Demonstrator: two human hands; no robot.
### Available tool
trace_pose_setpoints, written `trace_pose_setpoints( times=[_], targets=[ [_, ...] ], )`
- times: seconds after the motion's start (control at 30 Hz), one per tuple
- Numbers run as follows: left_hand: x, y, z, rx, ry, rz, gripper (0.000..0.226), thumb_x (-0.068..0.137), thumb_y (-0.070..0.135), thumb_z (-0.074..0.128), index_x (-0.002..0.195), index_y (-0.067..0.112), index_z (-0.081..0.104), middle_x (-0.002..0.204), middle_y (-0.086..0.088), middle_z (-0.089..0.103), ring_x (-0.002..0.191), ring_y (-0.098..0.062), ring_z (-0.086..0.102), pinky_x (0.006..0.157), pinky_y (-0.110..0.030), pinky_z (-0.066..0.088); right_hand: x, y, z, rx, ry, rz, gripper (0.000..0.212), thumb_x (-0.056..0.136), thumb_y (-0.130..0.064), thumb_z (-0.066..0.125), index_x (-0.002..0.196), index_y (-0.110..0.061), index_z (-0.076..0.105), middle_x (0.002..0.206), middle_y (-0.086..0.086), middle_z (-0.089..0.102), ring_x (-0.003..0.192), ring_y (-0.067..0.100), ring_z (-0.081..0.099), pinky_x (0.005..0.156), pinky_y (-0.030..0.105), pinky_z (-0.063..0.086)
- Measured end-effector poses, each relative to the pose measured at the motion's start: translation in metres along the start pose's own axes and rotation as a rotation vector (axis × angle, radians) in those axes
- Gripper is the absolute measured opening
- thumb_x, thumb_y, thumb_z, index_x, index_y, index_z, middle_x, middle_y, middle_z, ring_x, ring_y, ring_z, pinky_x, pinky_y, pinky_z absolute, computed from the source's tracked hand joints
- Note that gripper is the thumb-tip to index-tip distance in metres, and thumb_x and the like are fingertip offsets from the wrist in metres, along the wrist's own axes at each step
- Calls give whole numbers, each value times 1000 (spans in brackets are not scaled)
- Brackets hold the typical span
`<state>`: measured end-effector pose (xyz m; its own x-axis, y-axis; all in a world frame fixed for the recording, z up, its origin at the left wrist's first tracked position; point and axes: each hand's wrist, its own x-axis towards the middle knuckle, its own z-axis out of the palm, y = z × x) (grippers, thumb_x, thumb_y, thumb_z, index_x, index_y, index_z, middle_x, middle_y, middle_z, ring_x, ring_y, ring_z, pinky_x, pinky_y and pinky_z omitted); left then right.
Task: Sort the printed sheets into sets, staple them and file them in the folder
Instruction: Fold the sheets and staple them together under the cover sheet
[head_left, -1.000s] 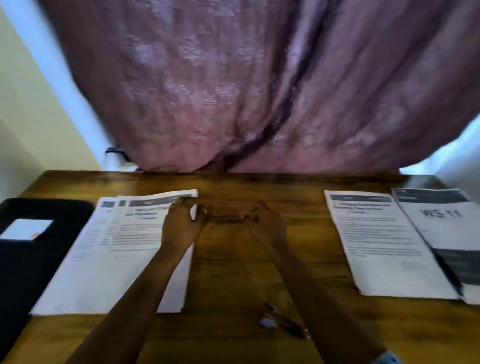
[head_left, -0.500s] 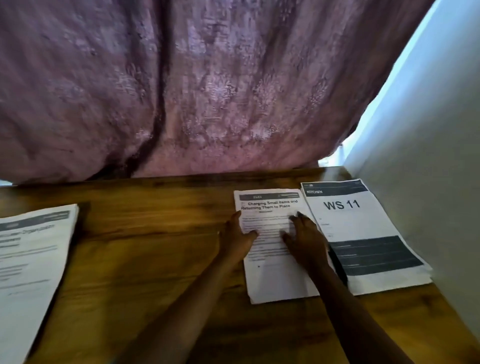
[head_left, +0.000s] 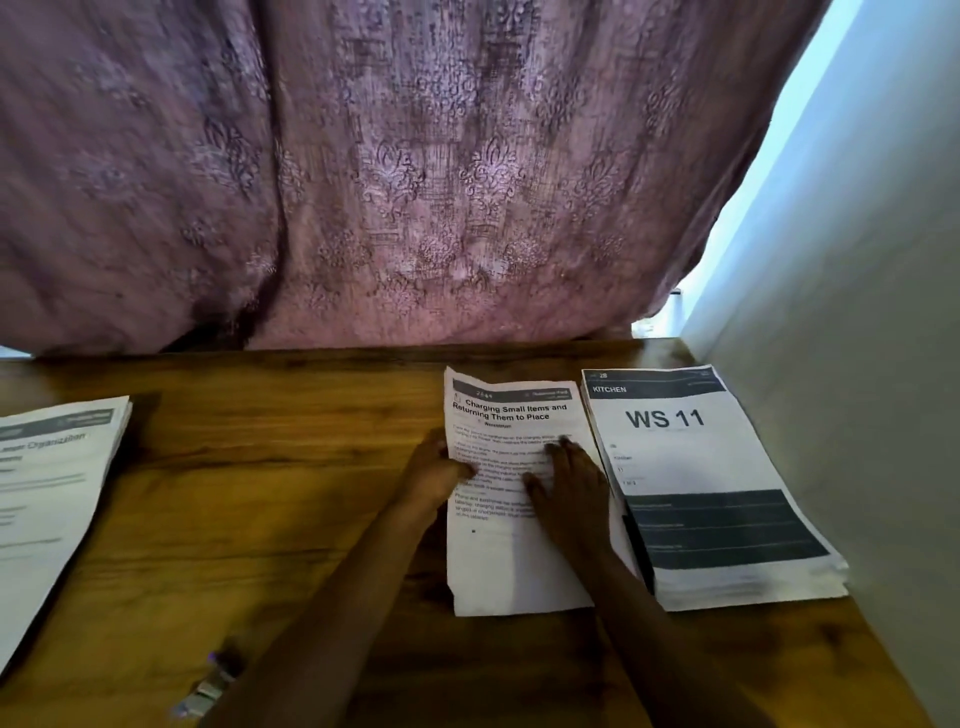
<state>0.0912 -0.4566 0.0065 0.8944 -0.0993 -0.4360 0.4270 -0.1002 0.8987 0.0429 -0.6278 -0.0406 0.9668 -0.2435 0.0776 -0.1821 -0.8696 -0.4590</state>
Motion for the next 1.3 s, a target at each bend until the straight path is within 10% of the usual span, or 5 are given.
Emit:
trace_pose_setpoints(
  times=[0.27, 0.53, 0.8, 1.1, 1.3],
  targets=[
    [-12, -4, -44, -37, 150, 78, 29, 84, -2, 64, 100, 22, 65, 107, -8, 71, 90, -25, 69, 82, -42, 56, 17, -12, -18, 476, 4, 118, 60, 80, -35, 72, 129, -17, 43, 132, 6, 52, 119, 25, 52, 101, 43, 44],
    [-35, 5, -124, -169, 230, 165, 28, 85, -1, 64, 106, 18, 64, 75, 8, 73, 78, -24, 64, 65, -34, 49, 15, -94, -6, 1188, -312, 297, 35, 81, -15, 73, 114, -17, 63, 106, 5, 71, 90, 24, 70, 80, 43, 57],
    [-41, 2, -177, -124, 248, 204, 20, 88, 8, 66, 104, 20, 65, 98, -6, 73, 87, -34, 67, 80, -56, 50, 12, -149, 15, 1161, -253, 298, 35, 86, -13, 66, 120, -16, 58, 112, 4, 66, 93, 19, 64, 74, 30, 53],
    [-36, -34, -212, 6, 281, 117, 23, 87, 9, 67, 109, 13, 63, 111, -15, 69, 74, -16, 68, 54, -22, 50, -19, -180, 37, 976, -329, 344, 20, 92, -10, 57, 111, -17, 54, 112, 7, 64, 80, 13, 63, 56, 18, 46],
    [-85, 31, -204, -64, 403, 668, 26, 86, 16, 68, 110, 25, 63, 101, 23, 67, 98, -2, 66, 70, -11, 53, -23, -217, -18, 1045, 145, -69, 26, 89, -23, 64, 113, -12, 62, 106, -1, 69, 94, 13, 68, 76, 31, 58]
  ],
)
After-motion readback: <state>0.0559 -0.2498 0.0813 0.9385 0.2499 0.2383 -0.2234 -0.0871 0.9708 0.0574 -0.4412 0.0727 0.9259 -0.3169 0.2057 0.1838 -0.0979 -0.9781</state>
